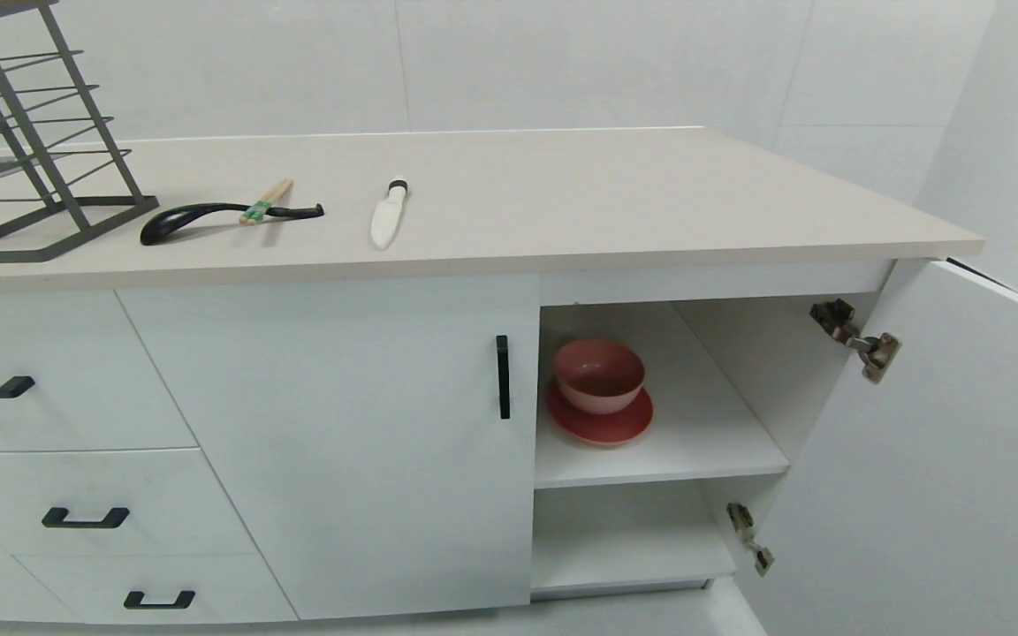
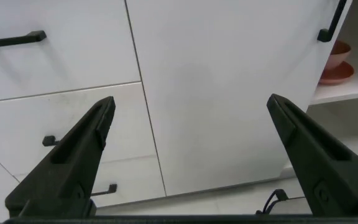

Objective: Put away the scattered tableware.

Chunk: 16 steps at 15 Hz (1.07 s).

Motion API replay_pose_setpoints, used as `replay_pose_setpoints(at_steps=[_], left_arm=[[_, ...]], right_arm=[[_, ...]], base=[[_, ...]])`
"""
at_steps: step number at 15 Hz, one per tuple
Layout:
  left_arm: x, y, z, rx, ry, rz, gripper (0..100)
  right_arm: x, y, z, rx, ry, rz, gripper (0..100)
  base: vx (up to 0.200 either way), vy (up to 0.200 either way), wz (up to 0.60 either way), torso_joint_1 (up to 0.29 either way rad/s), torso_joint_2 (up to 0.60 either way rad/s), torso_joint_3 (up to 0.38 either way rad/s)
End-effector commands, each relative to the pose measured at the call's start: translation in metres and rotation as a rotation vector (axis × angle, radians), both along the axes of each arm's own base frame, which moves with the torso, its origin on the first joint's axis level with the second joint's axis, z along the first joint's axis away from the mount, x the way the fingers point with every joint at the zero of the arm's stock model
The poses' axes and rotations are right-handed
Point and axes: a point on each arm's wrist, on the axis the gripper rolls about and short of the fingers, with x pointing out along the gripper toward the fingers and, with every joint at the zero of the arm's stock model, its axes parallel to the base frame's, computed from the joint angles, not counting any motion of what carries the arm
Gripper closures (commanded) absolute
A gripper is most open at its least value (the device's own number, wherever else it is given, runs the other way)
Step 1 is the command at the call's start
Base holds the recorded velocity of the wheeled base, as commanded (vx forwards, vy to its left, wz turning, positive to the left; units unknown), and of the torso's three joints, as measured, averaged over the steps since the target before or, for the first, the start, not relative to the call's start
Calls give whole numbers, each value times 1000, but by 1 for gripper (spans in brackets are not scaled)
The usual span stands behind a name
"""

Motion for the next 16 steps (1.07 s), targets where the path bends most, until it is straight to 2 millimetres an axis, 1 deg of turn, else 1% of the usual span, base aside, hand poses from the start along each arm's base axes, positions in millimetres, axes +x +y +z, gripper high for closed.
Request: replay_pose_setpoints(at_steps=[1, 2, 3, 4, 5, 10, 12, 14, 16], left_arm=[[0, 0, 0, -1, -4, 14, 0], [0, 1, 0, 0, -4, 34, 0], [0, 2, 0, 3, -6, 79, 0], [0, 2, 0, 2, -5, 97, 0], [0, 2, 0, -4, -4, 98, 0], [0, 2, -1, -36, 3, 90, 0], [0, 2, -6, -71, 58, 86, 0], [0, 2, -6, -73, 58, 84, 0], [0, 2, -6, -76, 59, 84, 0]], right_arm=[[-18, 0, -12, 3, -76, -68, 0], [-20, 0, -16, 3, -74, -74, 0], [-25, 0, -27, 1, -44, -71, 0], [-27, 0, -35, -17, -1, -67, 0], [-27, 0, -42, -44, 78, -69, 0], [-27, 0, -40, -46, 51, -58, 0], [-27, 0, -40, -46, 51, -58, 0], [-27, 0, -40, -53, 51, -58, 0], [-27, 0, -40, -46, 51, -61, 0]], base=[[0, 0, 0, 0, 0, 0], [0, 0, 0, 0, 0, 0], [0, 0, 0, 0, 0, 0], [0, 0, 0, 0, 0, 0], [0, 0, 0, 0, 0, 0], [0, 0, 0, 0, 0, 0], [0, 0, 0, 0, 0, 0], [0, 0, 0, 0, 0, 0], [-200, 0, 0, 2, 2, 2]])
